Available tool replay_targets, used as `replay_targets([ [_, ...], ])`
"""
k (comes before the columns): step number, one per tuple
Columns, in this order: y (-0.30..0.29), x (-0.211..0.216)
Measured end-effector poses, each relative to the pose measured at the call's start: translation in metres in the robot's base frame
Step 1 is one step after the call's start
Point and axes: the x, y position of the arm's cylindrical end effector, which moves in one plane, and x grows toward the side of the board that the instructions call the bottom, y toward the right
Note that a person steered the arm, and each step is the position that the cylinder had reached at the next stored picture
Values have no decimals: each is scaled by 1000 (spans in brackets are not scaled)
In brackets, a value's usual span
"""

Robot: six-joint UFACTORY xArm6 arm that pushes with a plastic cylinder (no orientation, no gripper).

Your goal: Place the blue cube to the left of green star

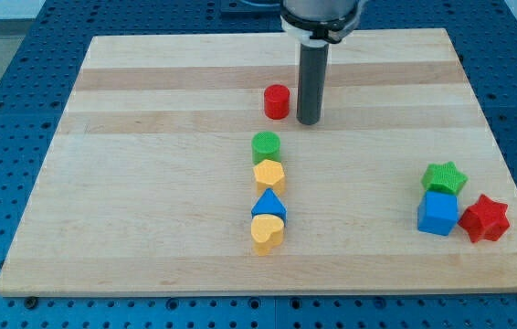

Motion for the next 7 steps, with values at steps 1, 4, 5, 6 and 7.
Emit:
replay_targets([
  [1, -4, 0],
  [4, -65, 0],
  [5, -86, -1],
  [6, -92, -3],
  [7, -88, -2],
])
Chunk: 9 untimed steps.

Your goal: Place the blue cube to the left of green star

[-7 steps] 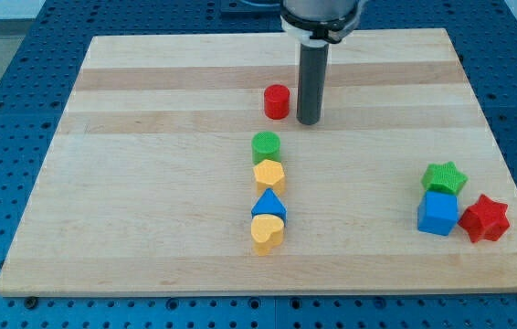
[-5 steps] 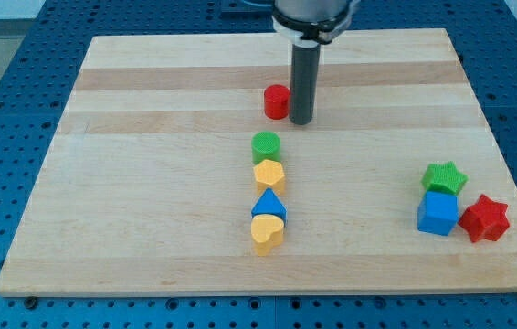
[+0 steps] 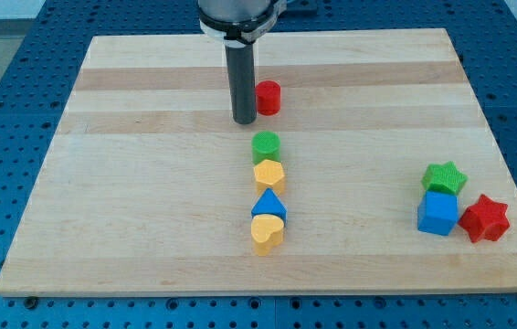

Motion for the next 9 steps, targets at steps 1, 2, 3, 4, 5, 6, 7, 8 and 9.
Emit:
replay_targets([
  [1, 43, 12],
  [2, 99, 27],
  [3, 146, 38],
  [4, 164, 48],
  [5, 195, 67],
  [6, 233, 100],
  [7, 264, 125],
  [8, 274, 114],
  [9, 298, 103],
])
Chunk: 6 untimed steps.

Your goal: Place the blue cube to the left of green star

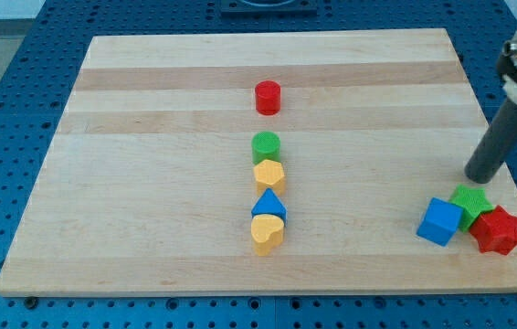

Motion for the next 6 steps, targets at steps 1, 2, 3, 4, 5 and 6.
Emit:
replay_targets([
  [1, 30, 23],
  [2, 55, 62],
  [3, 68, 93],
  [4, 68, 106],
  [5, 49, 128],
  [6, 23, 130],
])
